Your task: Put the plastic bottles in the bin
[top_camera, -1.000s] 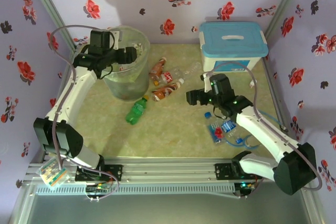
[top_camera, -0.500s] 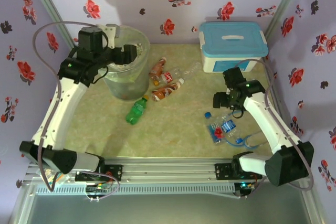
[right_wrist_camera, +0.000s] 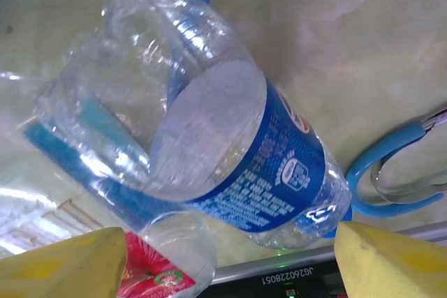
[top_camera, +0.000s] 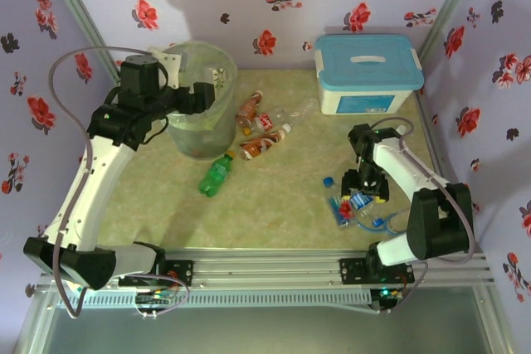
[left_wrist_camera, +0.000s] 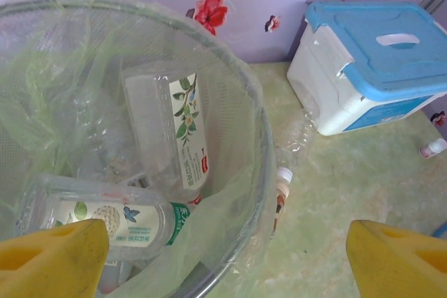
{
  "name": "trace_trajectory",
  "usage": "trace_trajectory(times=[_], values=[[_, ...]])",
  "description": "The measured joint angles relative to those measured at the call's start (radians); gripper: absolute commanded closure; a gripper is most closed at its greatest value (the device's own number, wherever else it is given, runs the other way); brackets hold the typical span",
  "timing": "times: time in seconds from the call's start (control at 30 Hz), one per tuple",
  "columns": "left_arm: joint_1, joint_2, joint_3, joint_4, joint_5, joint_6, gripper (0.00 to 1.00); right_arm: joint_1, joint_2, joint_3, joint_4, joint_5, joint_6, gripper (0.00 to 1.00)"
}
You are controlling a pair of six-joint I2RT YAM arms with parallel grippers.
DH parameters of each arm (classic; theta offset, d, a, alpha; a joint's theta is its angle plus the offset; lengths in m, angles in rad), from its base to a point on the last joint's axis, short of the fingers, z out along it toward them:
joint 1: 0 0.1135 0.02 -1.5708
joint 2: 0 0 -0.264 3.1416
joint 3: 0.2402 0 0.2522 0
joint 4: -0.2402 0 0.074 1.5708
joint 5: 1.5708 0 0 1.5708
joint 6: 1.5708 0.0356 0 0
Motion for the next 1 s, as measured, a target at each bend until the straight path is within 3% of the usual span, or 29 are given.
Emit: trace_trajectory(times=[0.4,0.5,0.63,1.0], values=[[0.0,-0.036,-0.039,0.006,0.003,0.003,0.11,-0.034,0.105,-0.017,0.104,-0.023,0.0,0.21],[0.0,-0.042,-0.039,0.01,0.003,0.003,0.11,-0.035,0.133,-0.018,0.135,-0.031,-0.001,0.26],[0.0,-0.045,-0.039,0.011,0.003,0.003,0.11,-0.036,0.148,-0.018,0.155,-0.045,-0.006,0.46],[0.0,-0.047,-0.039,0.011,0.004,-0.009,0.11,-0.039,0.035,0.058,0.12,-0.087,-0.008,0.47]])
